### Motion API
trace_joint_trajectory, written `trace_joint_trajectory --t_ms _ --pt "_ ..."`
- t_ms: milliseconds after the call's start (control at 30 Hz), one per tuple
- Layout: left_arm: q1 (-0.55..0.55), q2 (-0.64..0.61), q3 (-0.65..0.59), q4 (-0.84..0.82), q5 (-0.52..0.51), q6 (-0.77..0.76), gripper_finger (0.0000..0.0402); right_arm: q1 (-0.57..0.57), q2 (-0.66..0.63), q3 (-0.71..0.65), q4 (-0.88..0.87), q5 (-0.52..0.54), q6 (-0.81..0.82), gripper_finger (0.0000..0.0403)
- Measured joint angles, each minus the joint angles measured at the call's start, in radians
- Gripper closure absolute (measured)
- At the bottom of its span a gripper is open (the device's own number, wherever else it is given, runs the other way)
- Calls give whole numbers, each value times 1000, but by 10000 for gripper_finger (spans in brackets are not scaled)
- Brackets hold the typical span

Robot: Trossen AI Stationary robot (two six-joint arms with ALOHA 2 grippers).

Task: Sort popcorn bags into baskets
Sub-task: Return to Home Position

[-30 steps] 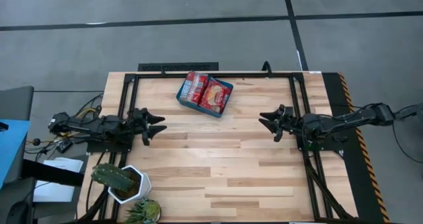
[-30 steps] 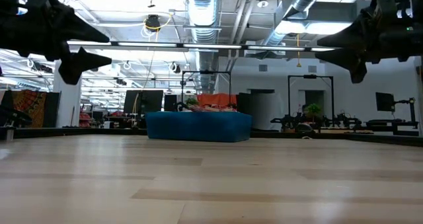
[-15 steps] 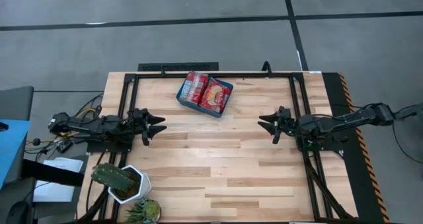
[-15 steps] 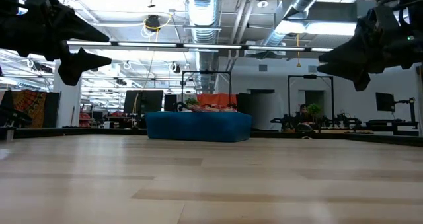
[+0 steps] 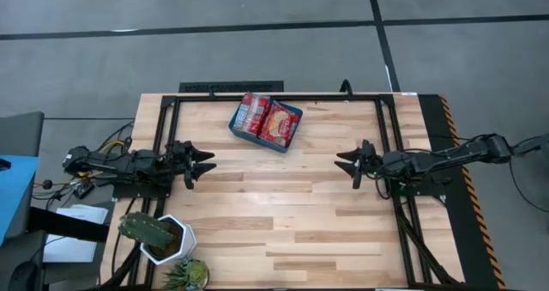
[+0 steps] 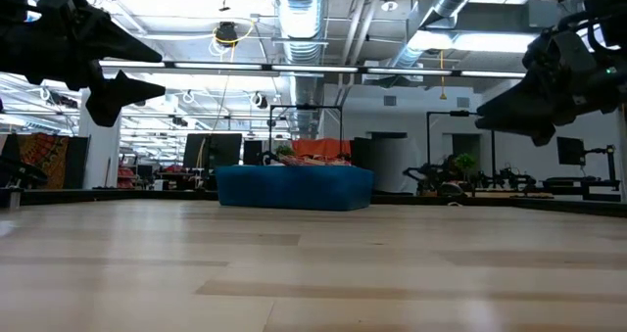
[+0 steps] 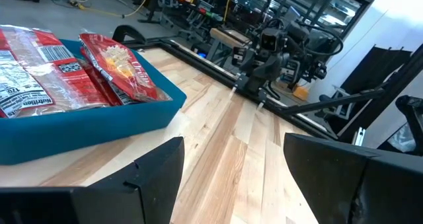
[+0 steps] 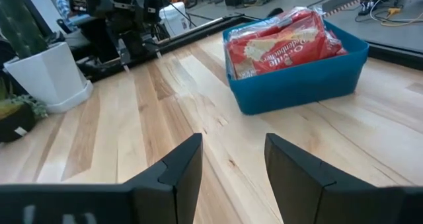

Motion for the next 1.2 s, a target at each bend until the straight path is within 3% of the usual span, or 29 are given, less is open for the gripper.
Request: trace_joint_trajectory --t_ms 1200 --pt "0 0 0 0 0 0 152 0 0 -1 -22 0 -1 224"
